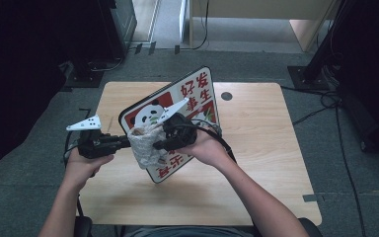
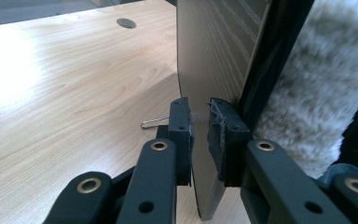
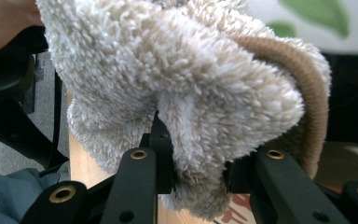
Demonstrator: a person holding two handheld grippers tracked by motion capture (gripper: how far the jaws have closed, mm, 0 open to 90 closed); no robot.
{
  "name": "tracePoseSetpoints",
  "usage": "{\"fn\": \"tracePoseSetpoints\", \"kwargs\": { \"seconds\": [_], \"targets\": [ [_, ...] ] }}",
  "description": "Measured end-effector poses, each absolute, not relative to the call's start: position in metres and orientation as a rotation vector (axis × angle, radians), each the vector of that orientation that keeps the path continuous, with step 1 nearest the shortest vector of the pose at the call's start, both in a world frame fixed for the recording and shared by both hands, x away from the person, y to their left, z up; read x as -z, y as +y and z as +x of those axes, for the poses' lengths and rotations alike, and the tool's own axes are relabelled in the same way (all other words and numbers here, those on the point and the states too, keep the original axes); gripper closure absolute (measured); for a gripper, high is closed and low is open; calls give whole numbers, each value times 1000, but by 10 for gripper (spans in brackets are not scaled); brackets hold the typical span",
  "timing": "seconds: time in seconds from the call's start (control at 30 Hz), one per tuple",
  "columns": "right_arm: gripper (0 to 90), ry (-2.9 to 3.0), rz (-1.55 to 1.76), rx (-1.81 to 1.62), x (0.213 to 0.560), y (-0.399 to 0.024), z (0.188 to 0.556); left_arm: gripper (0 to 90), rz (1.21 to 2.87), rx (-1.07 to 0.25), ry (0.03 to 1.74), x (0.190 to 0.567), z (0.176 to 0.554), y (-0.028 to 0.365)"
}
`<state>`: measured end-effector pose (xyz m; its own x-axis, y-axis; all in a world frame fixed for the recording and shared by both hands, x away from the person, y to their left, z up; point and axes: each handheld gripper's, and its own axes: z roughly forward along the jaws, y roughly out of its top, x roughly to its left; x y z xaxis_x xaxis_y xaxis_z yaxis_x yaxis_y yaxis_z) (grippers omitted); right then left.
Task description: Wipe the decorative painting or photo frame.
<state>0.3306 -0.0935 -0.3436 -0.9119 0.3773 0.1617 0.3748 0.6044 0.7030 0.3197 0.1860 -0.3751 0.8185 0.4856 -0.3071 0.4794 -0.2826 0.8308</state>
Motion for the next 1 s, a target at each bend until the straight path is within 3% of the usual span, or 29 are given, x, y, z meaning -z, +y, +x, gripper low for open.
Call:
{"fn": "tracePoseSetpoints", "kwargs": {
  "seconds": [1.0],
  "targets": [
    [701,2835,648,-1215,408,-106,316,794,1921,2,718,376,319,186]
  ]
}}
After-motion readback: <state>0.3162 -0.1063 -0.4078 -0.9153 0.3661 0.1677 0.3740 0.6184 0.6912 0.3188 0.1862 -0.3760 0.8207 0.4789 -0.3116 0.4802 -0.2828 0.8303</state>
